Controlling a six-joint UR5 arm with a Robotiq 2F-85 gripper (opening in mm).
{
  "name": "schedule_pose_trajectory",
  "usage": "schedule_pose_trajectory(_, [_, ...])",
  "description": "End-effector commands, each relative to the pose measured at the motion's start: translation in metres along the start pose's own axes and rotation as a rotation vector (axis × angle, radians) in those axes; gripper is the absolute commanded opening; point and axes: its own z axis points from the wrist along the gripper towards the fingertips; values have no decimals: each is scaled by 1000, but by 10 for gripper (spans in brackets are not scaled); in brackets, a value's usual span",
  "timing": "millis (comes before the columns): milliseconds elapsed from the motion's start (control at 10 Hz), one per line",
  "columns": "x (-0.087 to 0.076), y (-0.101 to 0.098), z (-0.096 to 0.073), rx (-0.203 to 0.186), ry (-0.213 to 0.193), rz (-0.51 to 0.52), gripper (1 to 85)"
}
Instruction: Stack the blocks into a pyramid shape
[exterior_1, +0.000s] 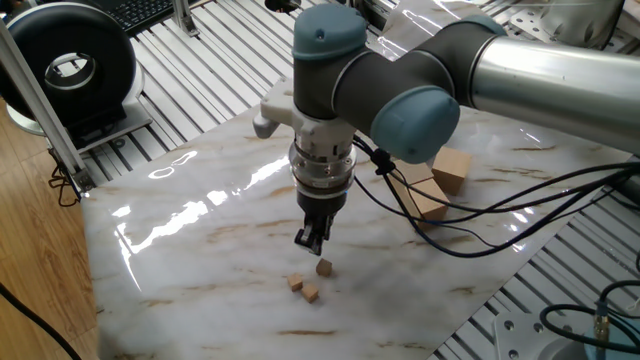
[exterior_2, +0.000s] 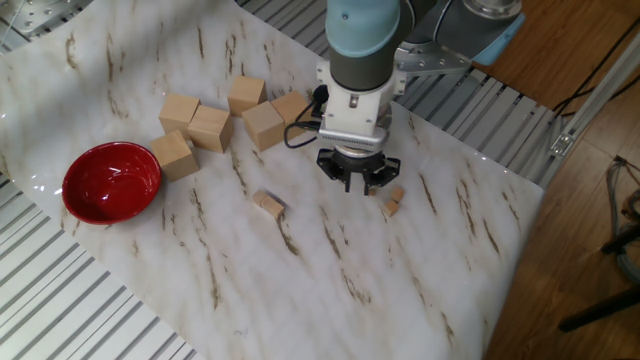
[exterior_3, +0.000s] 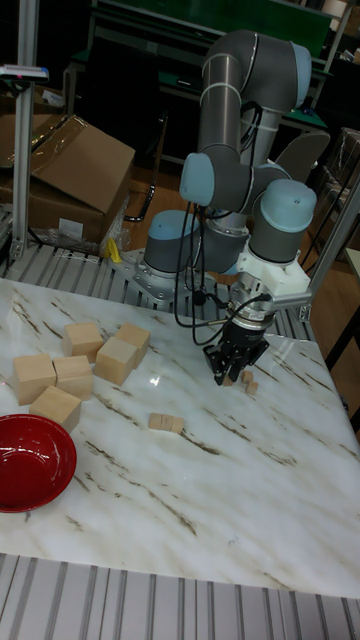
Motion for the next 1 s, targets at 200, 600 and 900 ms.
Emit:
schedule_pose_trajectory(200, [-5,6,-5,-25,-17,-30,340])
schedule_pose_trajectory(600, [-5,-3,-5,11,-18,-87,323])
schedule_pose_trajectory(900, [-7,6,-5,-25,-24,-8,330])
